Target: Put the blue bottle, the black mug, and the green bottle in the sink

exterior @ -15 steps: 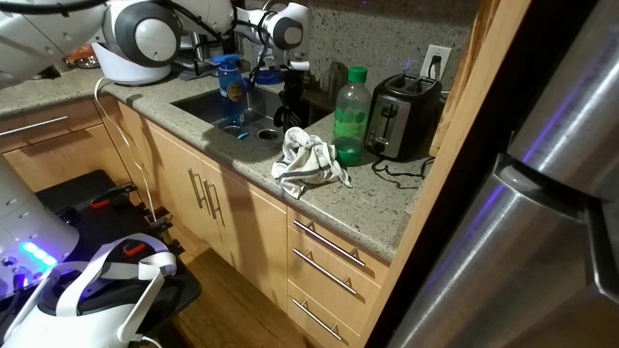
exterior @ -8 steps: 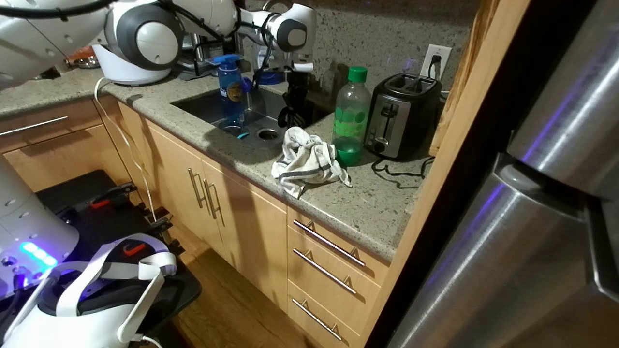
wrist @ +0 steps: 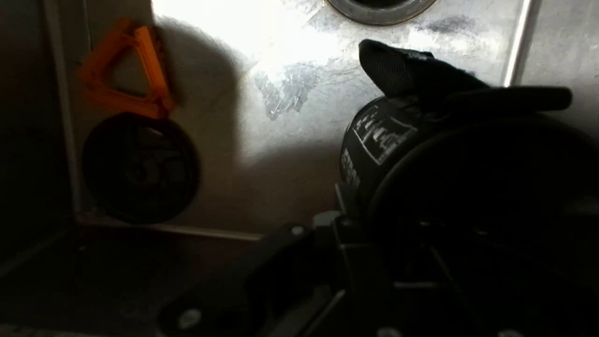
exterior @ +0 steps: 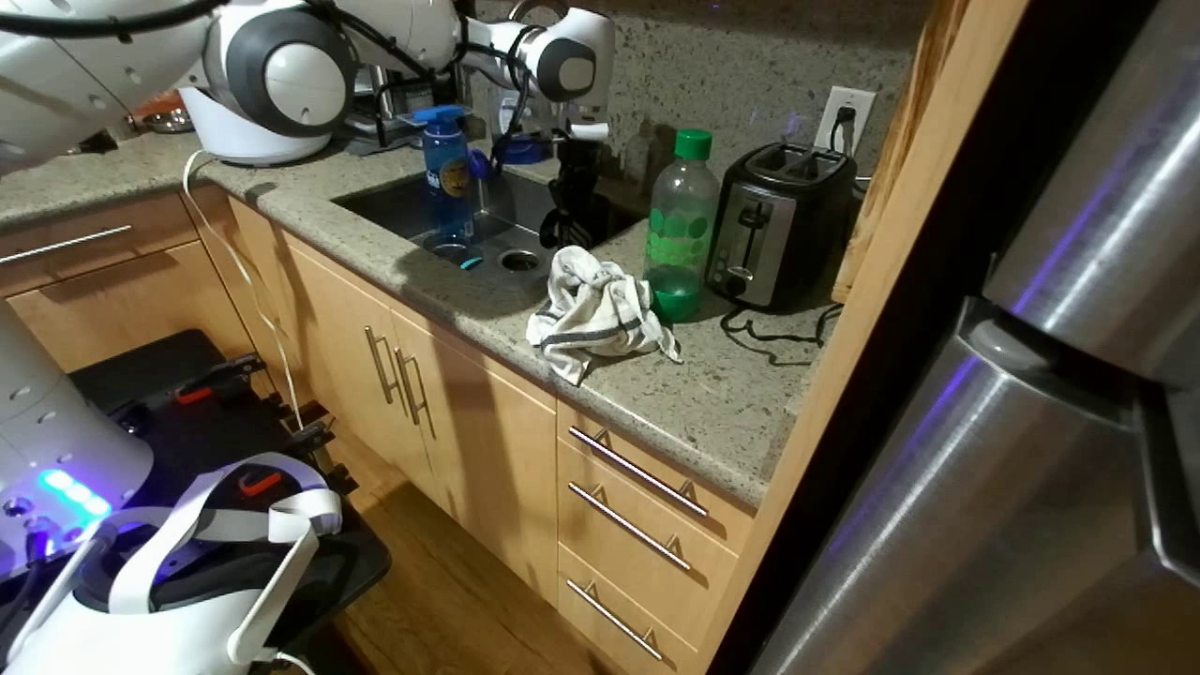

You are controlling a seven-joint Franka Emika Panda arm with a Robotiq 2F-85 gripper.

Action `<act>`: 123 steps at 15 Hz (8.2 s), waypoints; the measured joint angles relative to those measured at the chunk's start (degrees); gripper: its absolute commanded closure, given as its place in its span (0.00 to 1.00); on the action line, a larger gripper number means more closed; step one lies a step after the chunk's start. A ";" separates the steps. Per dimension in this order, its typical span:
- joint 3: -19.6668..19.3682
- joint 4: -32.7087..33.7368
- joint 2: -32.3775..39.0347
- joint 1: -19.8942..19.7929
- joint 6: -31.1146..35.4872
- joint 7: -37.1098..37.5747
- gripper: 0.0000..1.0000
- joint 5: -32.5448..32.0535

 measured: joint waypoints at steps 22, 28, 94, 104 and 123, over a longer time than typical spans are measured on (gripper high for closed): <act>-10.37 -15.37 -17.94 -0.36 -3.04 5.23 0.00 -5.52; -12.82 -28.10 -28.14 -0.46 -1.55 3.42 0.00 -7.23; -11.60 -45.91 -44.19 -5.82 14.73 1.48 0.77 -1.74; -10.61 -50.98 -49.50 -2.42 14.78 1.15 0.77 -5.90; -4.47 -57.82 -53.19 3.19 15.10 -5.70 0.77 -16.48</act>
